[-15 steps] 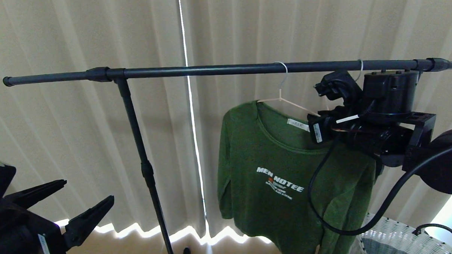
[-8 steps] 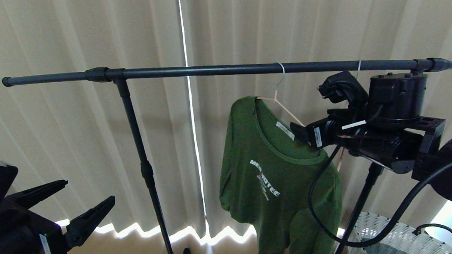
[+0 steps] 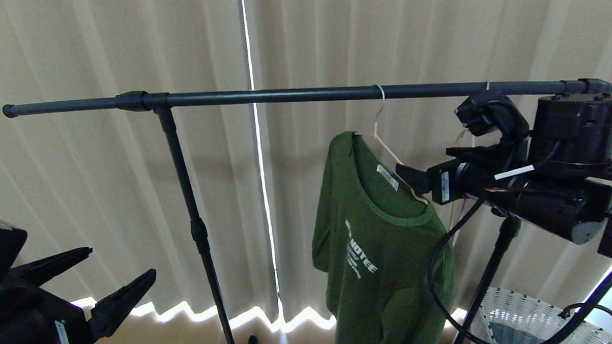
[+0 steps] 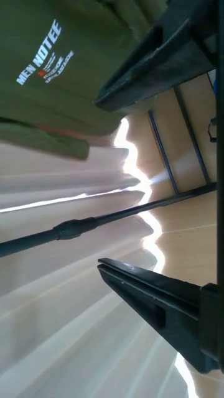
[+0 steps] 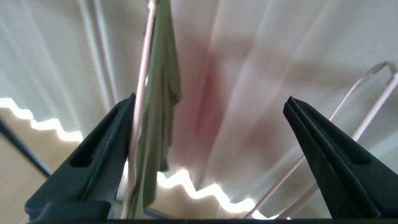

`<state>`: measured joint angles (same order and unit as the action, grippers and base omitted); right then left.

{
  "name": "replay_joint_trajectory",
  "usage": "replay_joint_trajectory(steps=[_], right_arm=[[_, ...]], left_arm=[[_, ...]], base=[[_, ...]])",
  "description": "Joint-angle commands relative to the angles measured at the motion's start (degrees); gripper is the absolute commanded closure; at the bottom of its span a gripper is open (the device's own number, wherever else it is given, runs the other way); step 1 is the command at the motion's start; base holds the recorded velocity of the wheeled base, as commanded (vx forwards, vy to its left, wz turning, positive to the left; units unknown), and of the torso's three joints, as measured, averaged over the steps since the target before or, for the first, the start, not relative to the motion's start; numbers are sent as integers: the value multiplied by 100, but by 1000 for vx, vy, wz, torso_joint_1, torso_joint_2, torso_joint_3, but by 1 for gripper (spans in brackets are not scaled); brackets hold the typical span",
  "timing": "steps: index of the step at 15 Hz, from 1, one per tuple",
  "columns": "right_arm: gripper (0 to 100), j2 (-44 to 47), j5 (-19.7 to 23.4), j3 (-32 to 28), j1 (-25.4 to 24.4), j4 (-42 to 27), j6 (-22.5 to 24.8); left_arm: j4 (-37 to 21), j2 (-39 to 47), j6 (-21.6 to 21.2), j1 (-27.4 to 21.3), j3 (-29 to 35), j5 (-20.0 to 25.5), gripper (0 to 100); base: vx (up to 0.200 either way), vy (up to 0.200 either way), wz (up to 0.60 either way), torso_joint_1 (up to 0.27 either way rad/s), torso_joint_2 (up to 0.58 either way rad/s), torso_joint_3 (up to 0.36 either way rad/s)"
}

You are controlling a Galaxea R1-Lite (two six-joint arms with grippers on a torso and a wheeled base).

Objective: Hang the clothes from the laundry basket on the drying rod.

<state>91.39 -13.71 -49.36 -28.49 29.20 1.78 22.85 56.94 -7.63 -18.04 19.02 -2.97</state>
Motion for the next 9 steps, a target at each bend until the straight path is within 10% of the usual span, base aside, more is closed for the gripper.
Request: replay_joint_trajectory(steps=[1,9], right_arm=[[0,-438,132,207,1,7,-90],[0,-1730,62,1341,485,-46,402]], left_arm=[[1,-8,-2,2,-12,-1,0],[1,-131,-10,108,-74,-10,0]], base=[[0,0,0,0,0,0],[0,0,0,0,0,0]])
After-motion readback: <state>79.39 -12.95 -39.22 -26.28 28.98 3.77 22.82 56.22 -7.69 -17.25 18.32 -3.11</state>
